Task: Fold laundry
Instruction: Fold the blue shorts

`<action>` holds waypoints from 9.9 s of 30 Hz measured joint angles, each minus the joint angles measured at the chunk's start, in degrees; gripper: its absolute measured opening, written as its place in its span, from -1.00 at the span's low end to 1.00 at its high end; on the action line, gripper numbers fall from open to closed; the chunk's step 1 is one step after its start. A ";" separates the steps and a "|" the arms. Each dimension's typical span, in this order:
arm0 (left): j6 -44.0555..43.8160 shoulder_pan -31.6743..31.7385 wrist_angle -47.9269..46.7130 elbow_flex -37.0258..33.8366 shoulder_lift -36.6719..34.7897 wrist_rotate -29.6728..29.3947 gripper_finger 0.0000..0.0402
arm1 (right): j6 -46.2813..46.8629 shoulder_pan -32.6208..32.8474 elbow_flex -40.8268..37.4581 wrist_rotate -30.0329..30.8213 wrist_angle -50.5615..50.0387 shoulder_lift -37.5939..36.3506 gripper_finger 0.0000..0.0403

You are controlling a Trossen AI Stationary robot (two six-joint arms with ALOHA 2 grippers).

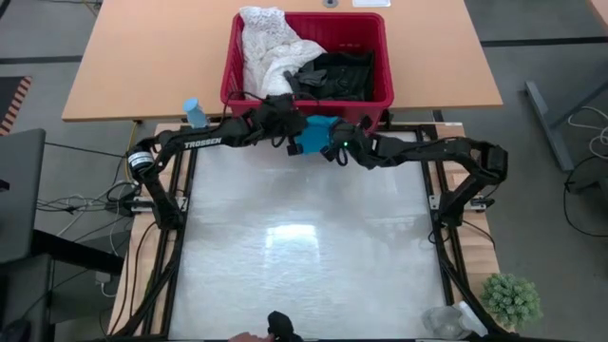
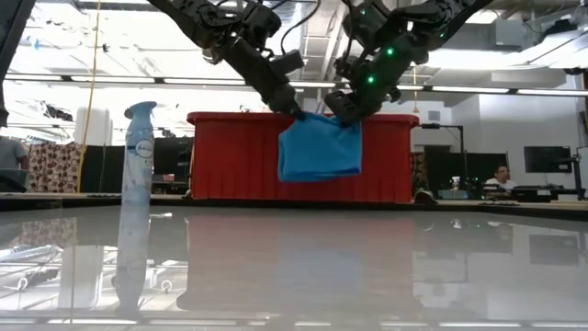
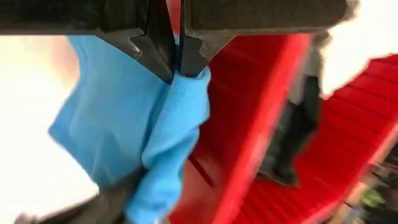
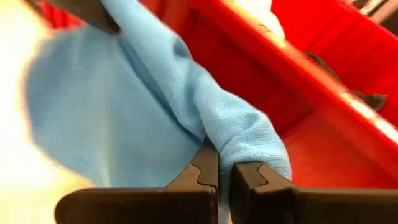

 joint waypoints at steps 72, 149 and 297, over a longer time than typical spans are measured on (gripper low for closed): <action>0.30 5.93 8.83 -0.02 0.11 0.08 -1.00 | -18.51 -7.58 0.04 -5.95 8.17 0.10 -0.07; -23.74 -2.06 39.67 -32.85 -3.99 9.65 -1.00 | -4.26 -3.66 -12.98 -16.30 14.87 0.10 -0.90; 51.91 -18.38 91.42 -40.64 20.60 -33.08 -1.00 | -43.65 9.97 -13.79 13.67 60.45 22.98 -0.83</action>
